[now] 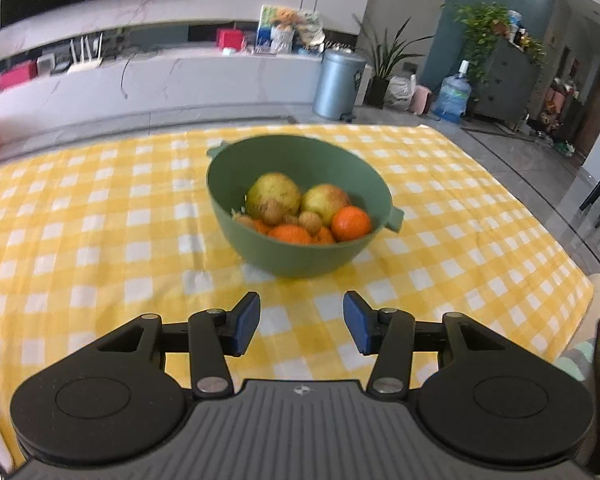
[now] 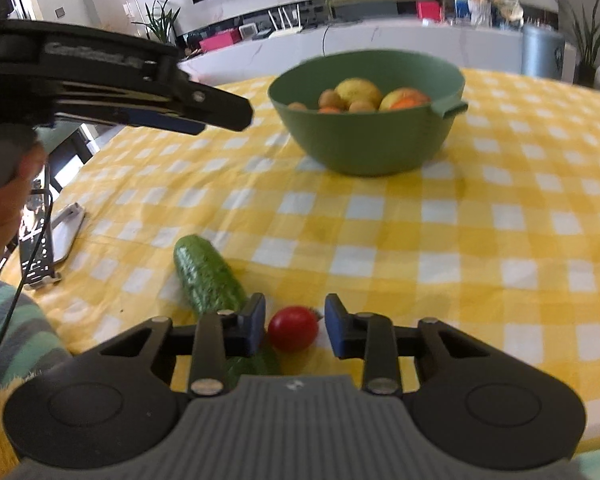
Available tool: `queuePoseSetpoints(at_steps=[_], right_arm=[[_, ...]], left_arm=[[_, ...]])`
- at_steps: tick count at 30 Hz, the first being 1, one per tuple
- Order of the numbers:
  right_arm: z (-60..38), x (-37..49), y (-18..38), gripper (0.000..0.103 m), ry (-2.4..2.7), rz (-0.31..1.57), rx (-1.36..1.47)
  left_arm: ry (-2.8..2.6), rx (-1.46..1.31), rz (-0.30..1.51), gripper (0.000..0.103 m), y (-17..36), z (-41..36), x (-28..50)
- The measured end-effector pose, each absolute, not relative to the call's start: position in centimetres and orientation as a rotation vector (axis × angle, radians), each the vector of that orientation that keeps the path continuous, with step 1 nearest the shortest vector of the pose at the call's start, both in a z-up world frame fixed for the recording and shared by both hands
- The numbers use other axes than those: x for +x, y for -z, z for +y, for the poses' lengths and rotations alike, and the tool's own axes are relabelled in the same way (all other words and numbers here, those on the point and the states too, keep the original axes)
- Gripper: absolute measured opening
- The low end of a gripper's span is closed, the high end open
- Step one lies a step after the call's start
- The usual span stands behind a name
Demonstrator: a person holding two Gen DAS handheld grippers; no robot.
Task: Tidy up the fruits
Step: 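Lower both tools toward the cucumber and red cherry tomato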
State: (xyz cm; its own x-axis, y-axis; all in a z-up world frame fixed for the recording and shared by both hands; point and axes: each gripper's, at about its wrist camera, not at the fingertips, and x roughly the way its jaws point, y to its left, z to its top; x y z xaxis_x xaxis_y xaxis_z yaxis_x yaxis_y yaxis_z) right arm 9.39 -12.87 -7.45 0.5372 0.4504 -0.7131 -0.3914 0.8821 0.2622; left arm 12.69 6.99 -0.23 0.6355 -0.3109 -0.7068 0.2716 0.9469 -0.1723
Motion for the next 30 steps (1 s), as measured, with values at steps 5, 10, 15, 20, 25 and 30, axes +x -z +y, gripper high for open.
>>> queuePoseSetpoints(at_steps=[5,10,15,20,25,30], right_arm=[[-13.7,10.2,8.3,0.032,-0.487,0.933,0.156],[-15.0,11.3,9.1,0.032,-0.496,0.987,0.290],[-15.9,12.3,10.3,0.023,-0.514,1.037,0.432],[-16.3,12.0,10.2,0.022,-0.506,1.027,0.459],[-17.7,11.7,9.1,0.022,-0.454,0.964,0.479],[-19.8,11.9,8.7,0.022,-0.397,0.935,0.533]], left_arm=[[0.280,-0.095,0.905,0.057,0.8,6.9,11.7],[0.188,-0.224,0.997,0.057,1.7,7.6,10.9],[0.081,-0.468,1.059,0.057,3.1,9.5,10.1],[0.001,-0.489,1.056,0.057,3.7,9.3,9.1],[-0.085,-0.505,1.053,0.057,4.9,8.3,8.8],[-0.184,-0.459,1.045,0.057,6.0,6.8,8.7]])
